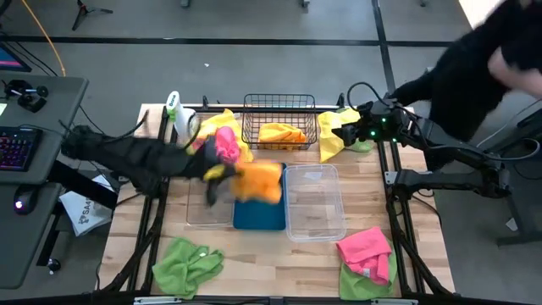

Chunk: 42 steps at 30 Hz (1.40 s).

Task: Sort microfiber towel by color & place in baskets
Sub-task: Put the orange microfiber cloth into the wire basket

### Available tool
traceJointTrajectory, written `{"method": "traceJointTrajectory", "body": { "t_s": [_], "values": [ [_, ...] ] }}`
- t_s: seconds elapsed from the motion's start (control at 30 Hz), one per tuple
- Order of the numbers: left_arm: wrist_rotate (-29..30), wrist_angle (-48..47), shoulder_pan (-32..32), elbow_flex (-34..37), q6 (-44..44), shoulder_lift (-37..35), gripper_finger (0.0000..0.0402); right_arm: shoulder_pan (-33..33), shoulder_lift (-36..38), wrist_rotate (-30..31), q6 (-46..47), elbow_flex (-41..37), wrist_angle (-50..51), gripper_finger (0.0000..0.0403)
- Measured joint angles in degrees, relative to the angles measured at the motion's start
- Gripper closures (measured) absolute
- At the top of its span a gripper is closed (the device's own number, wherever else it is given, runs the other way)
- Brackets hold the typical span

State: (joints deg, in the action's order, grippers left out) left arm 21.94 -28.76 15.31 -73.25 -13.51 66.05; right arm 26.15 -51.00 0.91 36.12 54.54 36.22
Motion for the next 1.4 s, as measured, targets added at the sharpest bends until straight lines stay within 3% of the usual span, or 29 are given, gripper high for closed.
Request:
{"method": "traceJointTrajectory", "body": {
  "t_s": [0.1, 0.23, 0.43, 0.6, 0.73, 0.9, 1.1, 1.4],
  "values": [
    [-0.9, 6.1, -12.2, 0.0, 10.0, 2.8, 0.0401, 0.0, 0.0, 0.0, 1.4, 0.0, -4.1, 0.0116],
    [-8.3, 18.8, -25.9, 0.0, 17.3, 6.8, 0.0401, 0.0, 0.0, 0.0, 2.9, 0.0, -9.2, 0.0116],
    [-16.3, 25.5, -37.0, 0.0, 17.7, 14.7, 0.0401, 0.0, 0.0, 0.1, 4.0, 0.0, -12.3, 0.0116],
    [-22.7, 25.5, -38.9, 2.0, 14.3, 22.6, 0.0401, 0.0, 0.0, 0.1, 4.0, 0.0, -12.2, 0.0116],
    [-23.0, 25.7, -38.9, 3.1, 8.8, 28.4, 0.0401, 0.0, 0.0, 0.2, 4.6, 0.0, -12.1, 0.0116],
    [-22.8, 26.0, -39.7, 2.1, 1.7, 30.9, 0.0385, 0.0, 0.0, 0.2, 5.3, 0.0, -12.1, 0.0116],
    [-22.9, 25.0, -40.0, 0.1, 1.6, 29.2, 0.0322, 0.0, 0.0, 1.0, 5.5, 0.0, -12.2, 0.0116],
    [-27.6, 12.1, -40.0, -5.1, -0.2, 27.9, 0.0192, 0.2, -0.1, 10.1, 8.5, 0.0, -11.2, 0.0116]
  ]
}}
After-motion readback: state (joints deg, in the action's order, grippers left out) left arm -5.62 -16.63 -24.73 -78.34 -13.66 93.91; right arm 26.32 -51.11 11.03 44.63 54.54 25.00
